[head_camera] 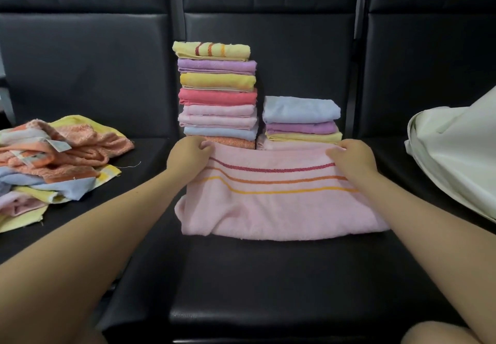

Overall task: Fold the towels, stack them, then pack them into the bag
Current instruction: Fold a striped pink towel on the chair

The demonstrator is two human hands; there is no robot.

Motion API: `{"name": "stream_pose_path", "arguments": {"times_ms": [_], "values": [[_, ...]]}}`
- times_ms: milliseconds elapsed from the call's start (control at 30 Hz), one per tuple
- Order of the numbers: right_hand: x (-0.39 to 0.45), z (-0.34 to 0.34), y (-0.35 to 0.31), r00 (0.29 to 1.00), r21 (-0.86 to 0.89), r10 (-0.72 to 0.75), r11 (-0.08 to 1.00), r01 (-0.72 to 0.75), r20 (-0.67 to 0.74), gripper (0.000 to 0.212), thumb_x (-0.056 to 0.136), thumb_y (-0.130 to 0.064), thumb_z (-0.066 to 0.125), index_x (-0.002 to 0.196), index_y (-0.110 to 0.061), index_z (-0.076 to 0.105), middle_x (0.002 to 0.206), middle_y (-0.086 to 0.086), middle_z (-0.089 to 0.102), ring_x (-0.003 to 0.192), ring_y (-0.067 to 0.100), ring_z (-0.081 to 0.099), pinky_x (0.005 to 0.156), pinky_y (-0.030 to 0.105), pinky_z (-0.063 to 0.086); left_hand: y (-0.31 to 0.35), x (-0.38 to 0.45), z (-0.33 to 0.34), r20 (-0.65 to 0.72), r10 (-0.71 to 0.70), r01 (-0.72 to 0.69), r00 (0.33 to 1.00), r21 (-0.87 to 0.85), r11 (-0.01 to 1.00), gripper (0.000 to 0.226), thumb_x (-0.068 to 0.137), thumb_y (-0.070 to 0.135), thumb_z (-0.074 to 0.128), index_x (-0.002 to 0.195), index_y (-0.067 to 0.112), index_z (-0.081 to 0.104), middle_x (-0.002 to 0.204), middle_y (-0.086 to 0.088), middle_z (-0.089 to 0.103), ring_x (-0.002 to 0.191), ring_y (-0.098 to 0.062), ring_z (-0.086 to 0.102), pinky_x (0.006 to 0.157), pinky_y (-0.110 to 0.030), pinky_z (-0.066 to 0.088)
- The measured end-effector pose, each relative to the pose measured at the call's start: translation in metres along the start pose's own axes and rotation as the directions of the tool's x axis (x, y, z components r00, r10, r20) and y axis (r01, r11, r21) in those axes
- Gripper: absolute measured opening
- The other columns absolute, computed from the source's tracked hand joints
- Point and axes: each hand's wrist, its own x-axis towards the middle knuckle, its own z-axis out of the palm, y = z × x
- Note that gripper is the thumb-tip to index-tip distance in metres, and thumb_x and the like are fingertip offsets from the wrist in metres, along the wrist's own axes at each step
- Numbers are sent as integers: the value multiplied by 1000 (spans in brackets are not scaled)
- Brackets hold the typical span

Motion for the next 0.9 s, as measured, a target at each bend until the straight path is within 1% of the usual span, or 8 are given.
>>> {"name": "stream_pose_path", "arguments": {"times_ms": [100,200,300,433,567,700,800,900], "values": [[2,7,10,1000,-152,12,988,-8,28,22,85,-14,50,63,-12,49,75,6,49,81,28,48,62,33,36,-2,2,16,9,7,-8,1000,59,998,34,89,14,50,56,14,42,59,-1,46,62,-22,44,49,-30,24],[0,8,20,983,-356,30,934,38,182,20,91,-19,49,98,-14,67,112,11,57,112,32,47,90,40,44,-11,-1,29,138,24,-52,990,200,978,18,90,16,49,87,11,65,89,-5,62,88,-26,55,68,-33,43],[-2,4,21,976,-303,12,951,55,217,18,88,-18,52,98,-19,66,112,6,63,108,28,54,96,46,44,-16,-1,30,229,11,-61,973,212,975,22,92,20,49,107,15,64,116,-9,64,109,-30,54,89,-38,46],[-7,-2,23,963,-180,-17,981,68,268,9,86,-16,58,91,-23,62,106,0,64,99,20,58,92,42,48,-12,-2,21,304,-12,-42,953,173,984,27,92,18,51,116,14,62,123,-10,60,112,-26,54,90,-31,42],[-12,-10,21,943,-107,-6,993,44,332,15,88,-21,63,102,-18,58,104,-1,60,87,13,55,72,28,46,-5,-8,7,382,-61,-5,922,169,986,28,93,16,51,118,14,61,119,-8,61,108,-24,54,88,-29,41],[-21,-16,13,912,-149,3,987,64,411,17,90,-28,63,102,-17,63,96,-3,60,89,14,57,77,29,45,-4,-14,-2,411,-82,31,908,128,991,14,90,21,57,102,19,65,99,-1,60,93,-19,56,79,-29,45],[-32,-24,10,906,-126,7,991,51,424,27,91,-30,58,73,-10,56,69,5,54,65,18,50,64,34,40,-2,-21,-11,472,-103,231,875,-221,948,27,90,19,64,64,19,58,63,2,55,58,-13,51,55,-25,42],[-46,-33,4,940,97,-2,995,-34,342,27,91,-24,58,69,-11,47,62,4,42,57,14,39,55,28,30,8,-27,-26,484,-97,411,870,-603,684,27,92,17,65,65,16,62,63,2,61,51,-9,59,48,-21,47]]}}
